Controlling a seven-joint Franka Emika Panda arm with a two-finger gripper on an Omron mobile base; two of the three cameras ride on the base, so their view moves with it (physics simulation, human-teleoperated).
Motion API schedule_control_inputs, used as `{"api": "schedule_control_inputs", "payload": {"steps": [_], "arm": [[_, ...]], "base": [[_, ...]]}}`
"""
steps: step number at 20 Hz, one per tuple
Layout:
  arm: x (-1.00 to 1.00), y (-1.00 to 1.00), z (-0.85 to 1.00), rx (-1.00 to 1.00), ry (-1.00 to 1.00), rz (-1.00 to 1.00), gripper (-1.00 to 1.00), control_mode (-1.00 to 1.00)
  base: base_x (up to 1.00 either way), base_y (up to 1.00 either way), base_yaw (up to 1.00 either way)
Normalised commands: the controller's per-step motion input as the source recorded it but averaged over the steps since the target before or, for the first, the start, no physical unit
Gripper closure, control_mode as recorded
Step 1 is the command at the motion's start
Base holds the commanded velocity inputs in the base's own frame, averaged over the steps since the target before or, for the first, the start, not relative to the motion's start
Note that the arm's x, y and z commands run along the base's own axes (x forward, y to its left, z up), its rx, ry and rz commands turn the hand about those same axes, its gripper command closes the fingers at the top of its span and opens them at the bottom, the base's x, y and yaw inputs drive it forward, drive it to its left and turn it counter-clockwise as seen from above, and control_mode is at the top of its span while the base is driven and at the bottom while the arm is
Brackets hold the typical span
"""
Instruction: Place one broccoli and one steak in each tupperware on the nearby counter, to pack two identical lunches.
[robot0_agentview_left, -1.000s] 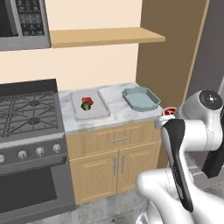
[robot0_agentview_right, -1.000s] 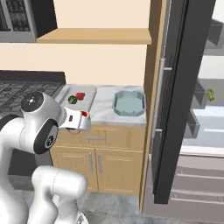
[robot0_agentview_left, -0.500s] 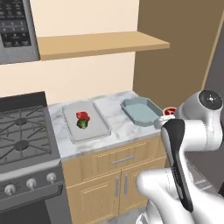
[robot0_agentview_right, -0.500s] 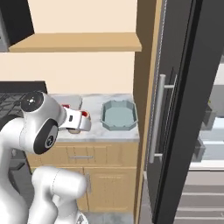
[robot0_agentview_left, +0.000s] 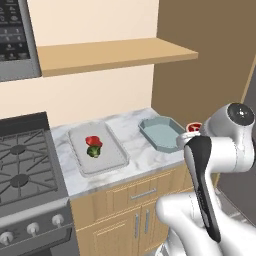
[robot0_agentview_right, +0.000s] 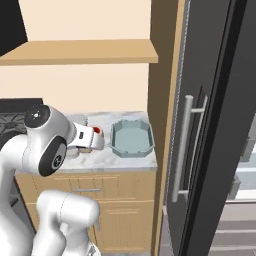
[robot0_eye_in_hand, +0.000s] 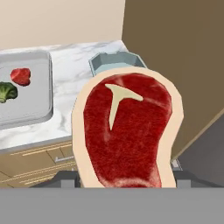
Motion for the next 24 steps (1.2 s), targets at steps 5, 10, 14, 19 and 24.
{"api": "schedule_control_inputs", "payload": {"steps": [5,10,14,19,24], "arm": [[0.09,0.00,-0.06,0.00,0.00,-0.01,1.00,-1.00],[0.38,0.00,-0.16,0.00,0.00,0.00,1.00,-1.00],[0.33,-0.03,-0.16,0.00,0.00,0.04,1.00,-1.00],[0.47,-0.01,-0.17,0.00,0.00,0.02,1.00,-1.00],[0.65,0.00,-0.17,0.00,0.00,0.00,1.00,-1.00]], "base": [[0.01,0.00,-0.02],[0.00,0.00,0.00],[0.00,0.00,0.00],[0.00,0.00,0.00],[0.00,0.00,0.00]]}}
